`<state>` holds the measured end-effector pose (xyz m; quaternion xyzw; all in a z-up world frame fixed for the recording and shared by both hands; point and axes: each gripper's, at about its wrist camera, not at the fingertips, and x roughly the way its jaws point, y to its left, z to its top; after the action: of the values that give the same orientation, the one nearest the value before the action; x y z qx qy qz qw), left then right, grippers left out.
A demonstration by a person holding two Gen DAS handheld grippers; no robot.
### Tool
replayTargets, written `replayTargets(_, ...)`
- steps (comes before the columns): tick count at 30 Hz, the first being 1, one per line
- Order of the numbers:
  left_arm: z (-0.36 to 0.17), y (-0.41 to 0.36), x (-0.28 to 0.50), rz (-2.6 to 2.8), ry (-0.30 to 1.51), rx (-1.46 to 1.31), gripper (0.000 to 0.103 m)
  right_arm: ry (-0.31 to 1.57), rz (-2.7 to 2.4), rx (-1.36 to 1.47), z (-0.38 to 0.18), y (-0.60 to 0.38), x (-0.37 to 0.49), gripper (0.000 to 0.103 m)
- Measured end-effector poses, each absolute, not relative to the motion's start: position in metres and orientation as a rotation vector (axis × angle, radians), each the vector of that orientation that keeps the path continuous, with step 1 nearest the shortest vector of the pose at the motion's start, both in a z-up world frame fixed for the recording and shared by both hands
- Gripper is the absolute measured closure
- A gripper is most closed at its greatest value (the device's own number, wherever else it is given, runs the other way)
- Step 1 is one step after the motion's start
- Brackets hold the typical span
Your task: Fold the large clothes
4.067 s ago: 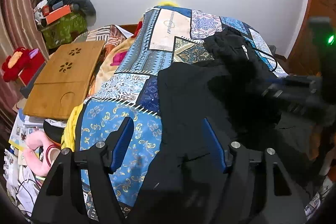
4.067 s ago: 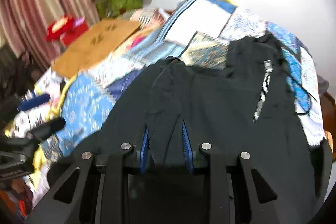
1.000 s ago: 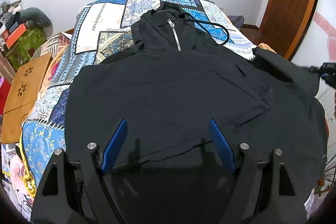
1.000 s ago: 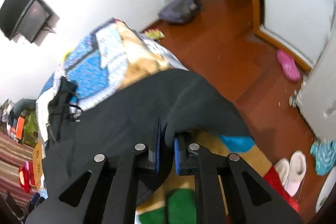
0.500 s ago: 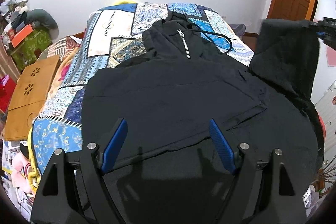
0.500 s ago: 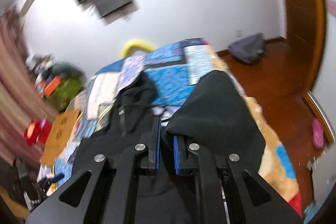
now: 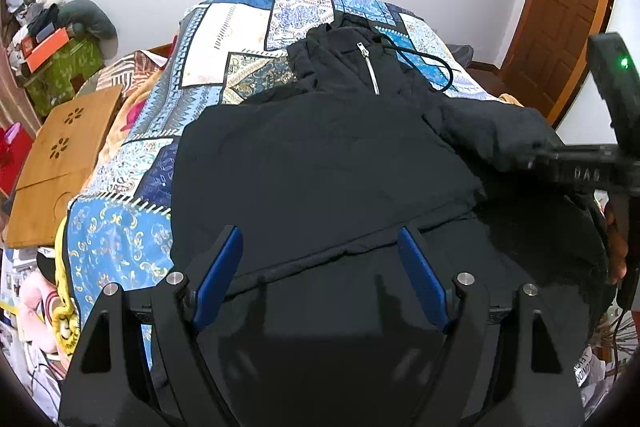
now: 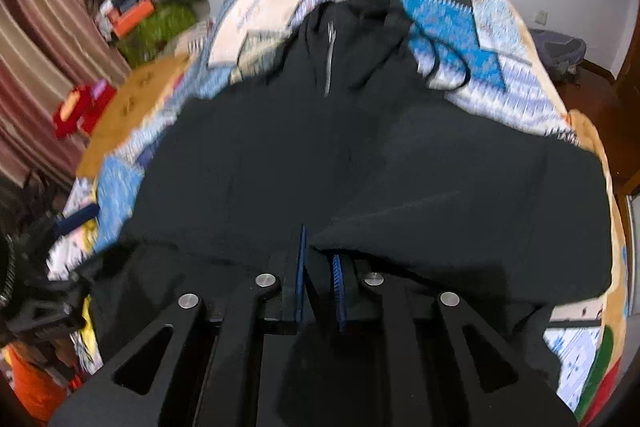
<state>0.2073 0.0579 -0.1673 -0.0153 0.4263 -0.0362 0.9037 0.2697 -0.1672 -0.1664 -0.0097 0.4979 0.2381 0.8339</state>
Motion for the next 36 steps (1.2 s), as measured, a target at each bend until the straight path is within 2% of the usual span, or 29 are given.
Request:
replayTargets(4, -0.168, 0.053, 0.208, -0.082, 0.885, -0.025, 0.024, 1.125, 0.521, 0.009, -0.169, -0.177, 0.265, 0.075)
replayTargets(8, -0.164, 0.043, 0.213, -0.098, 0.880, -0.012, 0.024, 1.081, 0.525, 0.015, -0.150, -0.190, 0.249, 0.058)
replayTargets(15, -0.137, -0.002, 0.232, -0.169, 0.828, 0.067, 0.024, 0.955, 0.422, 0.055, -0.121, -0.243, 0.236, 0.053)
replayTargets(17, -0.129, -0.020, 0.237, -0.202, 0.810, 0.095, 0.024, 0.924, 0.361, 0.082, -0.117, -0.265, 0.234, 0.047)
replayTargets(22, -0.120, -0.082, 0.253, -0.302, 0.773, 0.214, 0.020, 0.897, 0.219, 0.153, -0.121, -0.319, 0.232, 0.046)
replayTargets(25, -0.128, -0.122, 0.262, -0.354, 0.761, 0.333, 0.018, 0.910, 0.180, 0.195, -0.129, -0.339, 0.232, 0.046)
replayTargets(29, -0.161, -0.158, 0.280, -0.377, 0.848, 0.463, 0.017, 0.931, 0.166, 0.226, -0.138, -0.352, 0.232, 0.046)
replayTargets(32, -0.184, -0.168, 0.285, -0.388, 0.892, 0.512, 0.017, 0.938, 0.176, 0.228, -0.144, -0.350, 0.231, 0.046)
replayTargets(36, -0.190, -0.177, 0.295, -0.380, 0.903, 0.511, 0.017, 0.964, 0.190, 0.224, -0.160, -0.345, 0.231, 0.046)
